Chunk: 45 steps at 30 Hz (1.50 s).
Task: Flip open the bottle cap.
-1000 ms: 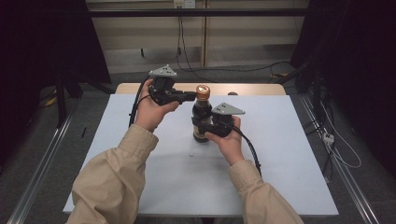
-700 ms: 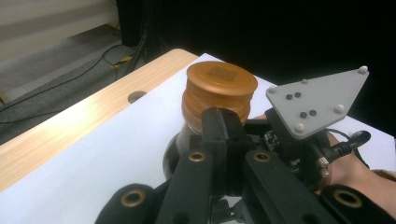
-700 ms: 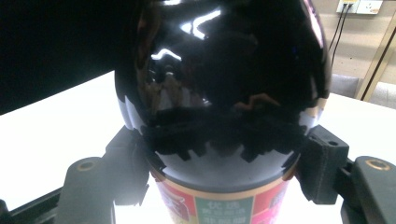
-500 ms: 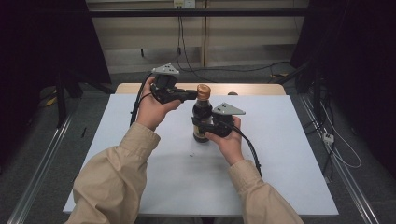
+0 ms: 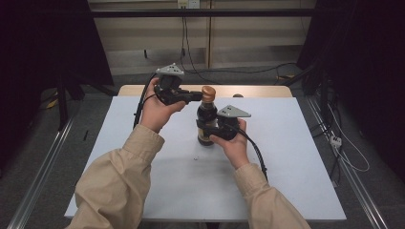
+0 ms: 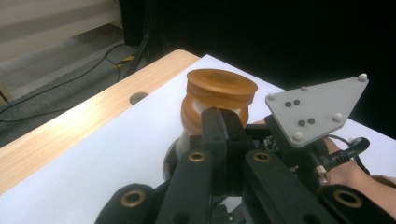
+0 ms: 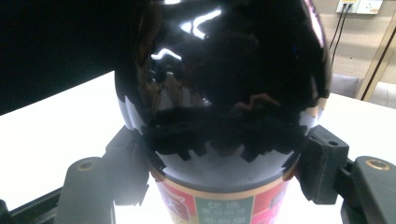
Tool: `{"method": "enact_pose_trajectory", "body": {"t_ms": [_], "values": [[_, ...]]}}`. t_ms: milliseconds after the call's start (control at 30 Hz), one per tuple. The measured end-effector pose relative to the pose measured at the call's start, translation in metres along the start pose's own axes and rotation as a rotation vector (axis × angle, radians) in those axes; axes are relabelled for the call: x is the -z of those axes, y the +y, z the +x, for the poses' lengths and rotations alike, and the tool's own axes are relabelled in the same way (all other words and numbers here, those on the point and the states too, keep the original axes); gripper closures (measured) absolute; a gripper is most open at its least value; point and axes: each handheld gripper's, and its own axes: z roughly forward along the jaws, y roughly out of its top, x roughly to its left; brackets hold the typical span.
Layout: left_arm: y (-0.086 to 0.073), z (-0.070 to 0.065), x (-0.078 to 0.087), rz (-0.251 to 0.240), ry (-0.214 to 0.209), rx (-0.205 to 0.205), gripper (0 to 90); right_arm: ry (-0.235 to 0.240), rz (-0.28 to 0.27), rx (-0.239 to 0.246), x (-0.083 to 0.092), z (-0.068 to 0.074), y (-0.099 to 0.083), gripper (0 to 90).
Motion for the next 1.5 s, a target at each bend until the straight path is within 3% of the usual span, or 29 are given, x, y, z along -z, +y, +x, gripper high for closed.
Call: {"method": "enact_pose_trajectory", "body": {"t_ms": [1500], "values": [[0.009, -0.0022, -0.0006, 0.0, 0.018, -0.004, 90.0, -0.005, -0.004, 0.002, 0.0, -0.0001, -0.0007, 30.6]]}}
